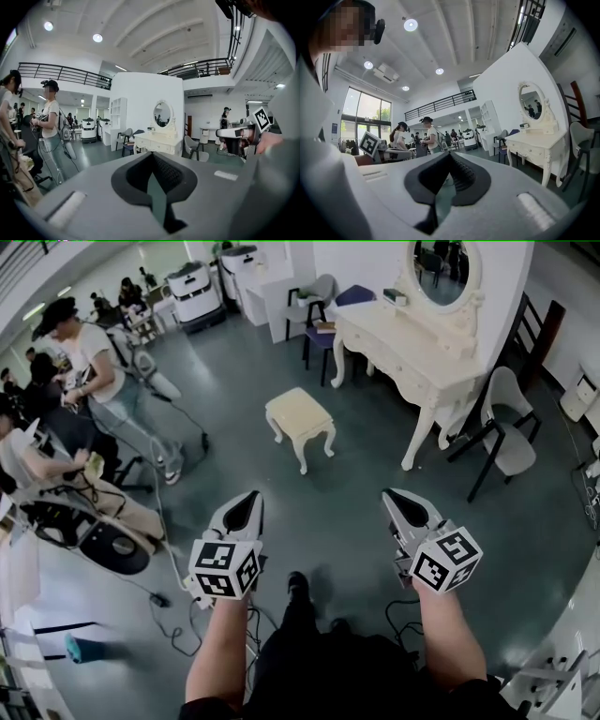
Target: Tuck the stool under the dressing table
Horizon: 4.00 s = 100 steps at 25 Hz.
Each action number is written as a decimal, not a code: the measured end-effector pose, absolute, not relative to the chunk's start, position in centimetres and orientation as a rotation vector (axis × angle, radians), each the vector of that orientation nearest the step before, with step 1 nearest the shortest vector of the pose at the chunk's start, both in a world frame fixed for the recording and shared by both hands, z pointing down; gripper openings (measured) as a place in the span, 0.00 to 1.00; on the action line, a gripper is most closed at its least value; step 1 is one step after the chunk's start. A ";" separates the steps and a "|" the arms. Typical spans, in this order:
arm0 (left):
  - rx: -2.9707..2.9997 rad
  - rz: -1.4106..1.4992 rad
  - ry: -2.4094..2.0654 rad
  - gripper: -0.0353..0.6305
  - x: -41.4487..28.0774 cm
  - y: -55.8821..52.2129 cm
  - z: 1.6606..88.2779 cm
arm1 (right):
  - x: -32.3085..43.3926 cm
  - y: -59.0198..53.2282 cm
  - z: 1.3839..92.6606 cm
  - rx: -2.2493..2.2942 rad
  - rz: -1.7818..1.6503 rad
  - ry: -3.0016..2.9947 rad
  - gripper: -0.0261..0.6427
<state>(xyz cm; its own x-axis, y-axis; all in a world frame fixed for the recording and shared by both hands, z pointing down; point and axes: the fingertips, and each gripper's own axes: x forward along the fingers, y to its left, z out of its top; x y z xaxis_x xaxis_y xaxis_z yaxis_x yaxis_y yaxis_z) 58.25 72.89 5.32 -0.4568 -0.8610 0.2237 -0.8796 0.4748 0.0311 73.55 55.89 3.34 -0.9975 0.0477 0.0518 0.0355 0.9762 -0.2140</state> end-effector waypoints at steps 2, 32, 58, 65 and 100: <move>1.520 0.122 -2.495 0.08 57.4 71.5 5.8 | 73.0 54.9 3.6 -0.049 0.325 -3.057 0.05; 1.728 0.146 -2.297 0.08 37.2 60.7 8.1 | 54.1 47.9 6.9 0.187 0.397 -2.944 0.05; 1.654 0.236 -2.153 0.08 22.2 48.0 15.2 | 35.6 36.5 14.5 0.084 0.586 -2.840 0.05; 1.631 0.259 -2.102 0.08 15.9 40.2 16.9 | 30.0 29.0 16.4 0.084 0.608 -2.777 0.05; 1.909 0.445 -1.715 0.08 -7.0 29.7 25.7 | 12.4 26.4 24.3 0.569 0.772 -2.575 0.05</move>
<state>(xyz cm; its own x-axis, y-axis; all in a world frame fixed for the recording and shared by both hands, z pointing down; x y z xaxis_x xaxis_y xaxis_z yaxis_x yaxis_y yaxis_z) -6.98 29.72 25.73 0.1397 -0.8099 0.5698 -0.9847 -0.0529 0.1662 12.45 26.38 24.30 -0.8410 -0.2658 0.4712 -0.4812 0.7655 -0.4271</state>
